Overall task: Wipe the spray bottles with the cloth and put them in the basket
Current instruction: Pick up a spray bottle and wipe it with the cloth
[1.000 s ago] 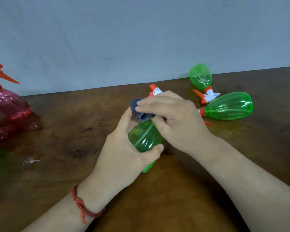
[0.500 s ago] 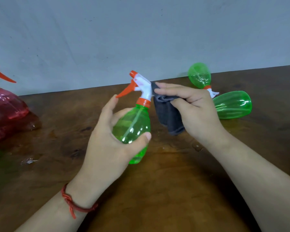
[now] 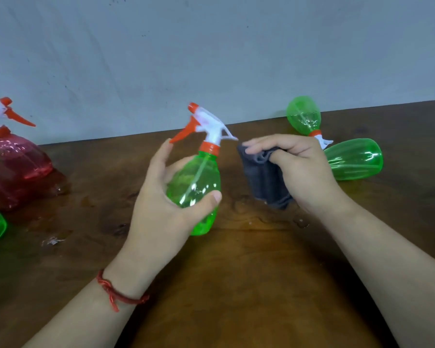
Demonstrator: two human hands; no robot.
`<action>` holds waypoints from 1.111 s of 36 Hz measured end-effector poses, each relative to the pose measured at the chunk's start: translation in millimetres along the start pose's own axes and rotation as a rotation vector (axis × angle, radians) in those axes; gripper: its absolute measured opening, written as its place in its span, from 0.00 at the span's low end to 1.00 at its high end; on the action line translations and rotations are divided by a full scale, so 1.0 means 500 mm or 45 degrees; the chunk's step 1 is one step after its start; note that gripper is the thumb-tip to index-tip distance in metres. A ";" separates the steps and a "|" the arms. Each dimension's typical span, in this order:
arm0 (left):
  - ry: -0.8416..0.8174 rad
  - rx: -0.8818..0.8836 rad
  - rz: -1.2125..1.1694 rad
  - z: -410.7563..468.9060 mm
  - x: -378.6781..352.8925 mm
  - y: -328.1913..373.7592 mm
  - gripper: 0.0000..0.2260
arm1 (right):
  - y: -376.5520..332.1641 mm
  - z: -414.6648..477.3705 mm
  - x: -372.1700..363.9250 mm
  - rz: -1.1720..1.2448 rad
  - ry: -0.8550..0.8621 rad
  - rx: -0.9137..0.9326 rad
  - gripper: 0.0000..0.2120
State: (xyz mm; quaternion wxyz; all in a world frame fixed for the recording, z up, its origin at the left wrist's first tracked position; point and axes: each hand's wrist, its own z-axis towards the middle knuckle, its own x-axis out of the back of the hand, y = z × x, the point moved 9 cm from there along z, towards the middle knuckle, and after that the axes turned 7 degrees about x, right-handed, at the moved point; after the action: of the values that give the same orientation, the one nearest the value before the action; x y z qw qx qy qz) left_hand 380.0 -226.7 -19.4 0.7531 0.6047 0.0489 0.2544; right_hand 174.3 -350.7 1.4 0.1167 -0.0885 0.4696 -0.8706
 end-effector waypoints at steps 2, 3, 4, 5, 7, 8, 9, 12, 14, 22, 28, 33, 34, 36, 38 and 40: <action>0.074 0.000 -0.065 0.007 0.016 -0.001 0.49 | 0.022 -0.004 0.002 0.039 0.061 -0.114 0.24; 0.092 0.011 -0.091 0.009 0.019 -0.004 0.48 | 0.033 -0.007 -0.002 0.063 0.078 -0.174 0.24; 0.096 0.029 -0.128 0.011 0.020 -0.009 0.46 | 0.045 -0.012 -0.013 0.107 0.070 -0.237 0.24; 0.090 0.050 -0.181 0.012 0.018 -0.017 0.46 | 0.054 -0.018 -0.030 0.175 0.040 -0.305 0.24; 0.073 0.098 -0.285 0.015 0.014 -0.033 0.45 | 0.062 -0.039 -0.073 0.328 -0.065 -0.429 0.25; 0.074 0.119 -0.329 0.016 0.013 -0.038 0.45 | 0.060 -0.050 -0.093 0.373 -0.124 -0.466 0.26; 0.081 0.137 -0.370 0.015 0.012 -0.038 0.45 | 0.058 -0.059 -0.107 0.402 -0.167 -0.491 0.27; 0.081 0.214 -0.523 0.013 0.010 -0.043 0.39 | 0.059 -0.071 -0.122 0.509 -0.195 -0.564 0.29; 0.057 0.275 -0.593 0.017 0.013 -0.049 0.30 | 0.061 -0.072 -0.119 0.534 -0.186 -0.598 0.28; 0.062 0.390 -0.469 0.025 0.003 -0.060 0.17 | 0.039 -0.075 -0.120 0.447 -0.210 -0.518 0.29; 0.148 0.296 -0.358 0.013 0.017 -0.042 0.12 | 0.025 -0.078 -0.132 0.338 -0.258 -0.409 0.31; 0.054 0.170 -0.277 0.007 0.005 -0.029 0.30 | 0.010 -0.081 -0.134 0.367 -0.298 -0.404 0.31; 0.051 0.157 -0.310 0.007 0.004 -0.028 0.31 | 0.008 -0.082 -0.136 0.396 -0.302 -0.414 0.30; 0.026 0.150 -0.413 0.007 0.003 -0.027 0.28 | 0.003 -0.078 -0.134 0.481 -0.262 -0.414 0.28; -0.018 0.160 -0.512 0.007 -0.002 -0.024 0.26 | 0.002 -0.060 -0.111 0.544 -0.105 -0.372 0.27; -0.096 0.169 -0.571 0.005 -0.010 -0.016 0.27 | -0.001 -0.034 -0.052 0.462 0.152 -0.245 0.25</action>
State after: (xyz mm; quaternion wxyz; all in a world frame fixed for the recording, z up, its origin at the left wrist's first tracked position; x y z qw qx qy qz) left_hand 379.4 -232.1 -27.3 0.7505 0.6362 0.1705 0.0544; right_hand 194.8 -329.2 -8.4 0.2344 0.0386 0.5650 -0.7902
